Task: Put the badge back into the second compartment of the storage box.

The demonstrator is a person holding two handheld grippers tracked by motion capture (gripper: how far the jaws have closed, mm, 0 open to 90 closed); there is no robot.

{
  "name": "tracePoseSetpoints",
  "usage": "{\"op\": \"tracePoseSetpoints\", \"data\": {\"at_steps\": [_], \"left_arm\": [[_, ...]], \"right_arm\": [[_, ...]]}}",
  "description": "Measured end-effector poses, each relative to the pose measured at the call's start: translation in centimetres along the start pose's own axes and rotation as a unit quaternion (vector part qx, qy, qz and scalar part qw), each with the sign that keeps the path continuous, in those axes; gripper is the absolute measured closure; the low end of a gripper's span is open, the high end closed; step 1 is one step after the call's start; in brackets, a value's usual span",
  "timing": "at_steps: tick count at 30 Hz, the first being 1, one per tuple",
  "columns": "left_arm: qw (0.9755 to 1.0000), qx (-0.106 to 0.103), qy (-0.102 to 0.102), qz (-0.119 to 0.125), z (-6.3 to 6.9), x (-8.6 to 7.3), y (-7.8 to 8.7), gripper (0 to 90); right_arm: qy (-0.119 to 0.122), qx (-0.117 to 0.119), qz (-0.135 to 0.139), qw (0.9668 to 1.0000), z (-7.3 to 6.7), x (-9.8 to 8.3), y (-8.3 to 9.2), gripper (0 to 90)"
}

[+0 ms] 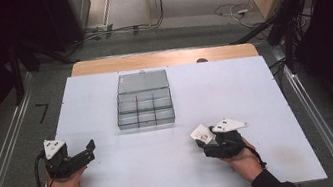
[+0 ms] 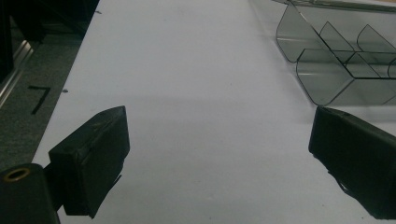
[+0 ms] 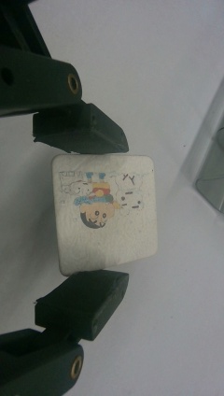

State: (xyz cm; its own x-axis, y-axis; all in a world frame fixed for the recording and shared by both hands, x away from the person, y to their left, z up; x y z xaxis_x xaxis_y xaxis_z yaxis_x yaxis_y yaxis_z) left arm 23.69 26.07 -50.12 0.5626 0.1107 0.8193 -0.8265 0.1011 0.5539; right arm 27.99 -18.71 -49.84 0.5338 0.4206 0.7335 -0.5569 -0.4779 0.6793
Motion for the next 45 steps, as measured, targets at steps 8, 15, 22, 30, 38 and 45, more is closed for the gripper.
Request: {"op": "tracePoseSetpoints", "data": {"at_steps": [8, 15, 22, 30, 38, 45], "left_arm": [[1.0000, -0.003, -0.002, 0.003, 0.1, 0.0, 0.3, 5.6], [1.0000, -0.002, 0.000, 0.001, 0.0, 0.1, -0.1, 5.6], [1.0000, -0.003, 0.001, 0.002, -0.1, 0.0, 0.2, 5.6], [1.0000, -0.006, -0.001, 0.004, 0.0, 0.1, 0.2, 5.6], [1.0000, -0.005, -0.003, 0.001, 0.1, 0.0, 0.1, 5.6], [1.0000, -0.007, -0.002, 0.004, 0.3, 0.1, 0.2, 5.6]], "right_arm": [[0.002, 0.005, 0.003, 1.0000, -0.3, 0.6, 0.2, 31.2], [-0.001, 0.016, 0.006, 0.9999, -0.4, 1.3, 0.0, 31.2], [0.001, 0.013, 0.013, 0.9998, -0.5, 2.1, 0.0, 31.1], [0.003, 0.018, 0.025, 0.9995, -0.9, 3.2, 0.1, 31.1], [0.008, 0.020, 0.028, 0.9994, -1.2, 3.7, 0.0, 31.1], [0.016, 0.020, 0.028, 0.9993, -1.6, 4.2, -0.4, 31.2]]}}
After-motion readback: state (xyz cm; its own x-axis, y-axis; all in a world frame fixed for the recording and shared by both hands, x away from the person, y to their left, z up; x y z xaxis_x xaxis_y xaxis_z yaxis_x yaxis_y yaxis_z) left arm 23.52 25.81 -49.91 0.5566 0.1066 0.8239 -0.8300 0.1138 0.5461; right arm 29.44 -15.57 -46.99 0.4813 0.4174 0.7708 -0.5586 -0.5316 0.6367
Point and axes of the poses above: each handheld gripper's, and its own axes: y roughly backward along the jaws, x roughly out of its top, z roughly to its right, the point moved 1 cm from there along -y, roughly forward along the jaws, and after that the axes turned 2 degrees about -z, right-handed, at the moved point
